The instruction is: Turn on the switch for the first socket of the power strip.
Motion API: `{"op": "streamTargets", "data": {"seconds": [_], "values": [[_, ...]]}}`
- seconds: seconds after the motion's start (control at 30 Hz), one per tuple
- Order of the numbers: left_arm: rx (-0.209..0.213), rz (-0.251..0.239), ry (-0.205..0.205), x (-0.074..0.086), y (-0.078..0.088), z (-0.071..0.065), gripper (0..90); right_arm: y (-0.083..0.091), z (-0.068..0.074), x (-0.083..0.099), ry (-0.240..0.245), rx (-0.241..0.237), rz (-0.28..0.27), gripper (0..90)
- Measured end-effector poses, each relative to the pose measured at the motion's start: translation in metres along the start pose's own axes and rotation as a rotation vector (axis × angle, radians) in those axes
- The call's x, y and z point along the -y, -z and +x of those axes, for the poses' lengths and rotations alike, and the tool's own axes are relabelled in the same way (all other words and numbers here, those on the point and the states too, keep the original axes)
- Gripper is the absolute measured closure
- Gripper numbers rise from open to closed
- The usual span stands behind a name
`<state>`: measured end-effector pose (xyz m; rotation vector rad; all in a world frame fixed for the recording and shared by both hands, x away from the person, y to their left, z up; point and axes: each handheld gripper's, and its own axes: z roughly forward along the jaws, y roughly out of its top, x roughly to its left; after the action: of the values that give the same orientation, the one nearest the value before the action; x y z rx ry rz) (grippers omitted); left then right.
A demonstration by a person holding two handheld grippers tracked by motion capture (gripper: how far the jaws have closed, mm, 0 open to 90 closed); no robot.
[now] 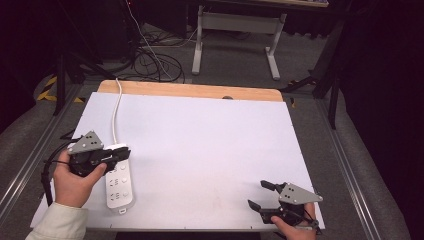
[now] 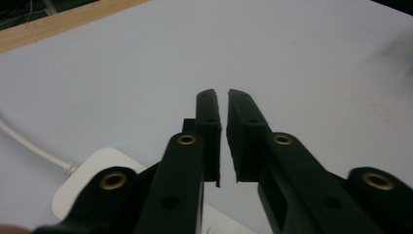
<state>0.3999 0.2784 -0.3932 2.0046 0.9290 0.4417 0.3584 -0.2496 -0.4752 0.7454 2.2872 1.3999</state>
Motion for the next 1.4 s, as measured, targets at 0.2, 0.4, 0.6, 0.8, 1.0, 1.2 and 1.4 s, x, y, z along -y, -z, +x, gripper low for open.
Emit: {"op": "streamTargets", "data": {"seconds": [0.2, 0.4, 0.6, 0.8, 1.0, 1.2, 1.4], "values": [[-0.025, 0.041, 0.011, -0.001, -0.008, 0.008, 90.0, 0.0, 0.0, 0.0, 0.0, -0.004, 0.0, 24.6], [-0.066, 0.093, 0.016, 0.001, -0.014, 0.015, 90.0, 0.0, 0.0, 0.0, 0.0, -0.005, 0.0, 24.6], [-0.103, 0.132, 0.021, 0.003, -0.02, 0.022, 90.0, 0.0, 0.0, 0.0, 0.001, -0.005, 0.001, 24.6], [-0.138, 0.173, 0.028, 0.006, -0.027, 0.027, 90.0, 0.0, 0.0, 0.0, 0.001, -0.007, 0.003, 24.6], [-0.152, 0.204, 0.042, 0.011, -0.033, 0.033, 90.0, 0.0, 0.0, 0.001, 0.002, -0.009, 0.004, 24.6], [-0.15, 0.233, 0.05, 0.016, -0.038, 0.038, 90.0, -0.001, 0.0, 0.001, 0.002, -0.011, 0.008, 24.8], [-0.151, 0.256, 0.047, 0.019, -0.043, 0.04, 90.0, -0.001, 0.001, 0.001, 0.005, -0.014, 0.009, 25.1]]}}
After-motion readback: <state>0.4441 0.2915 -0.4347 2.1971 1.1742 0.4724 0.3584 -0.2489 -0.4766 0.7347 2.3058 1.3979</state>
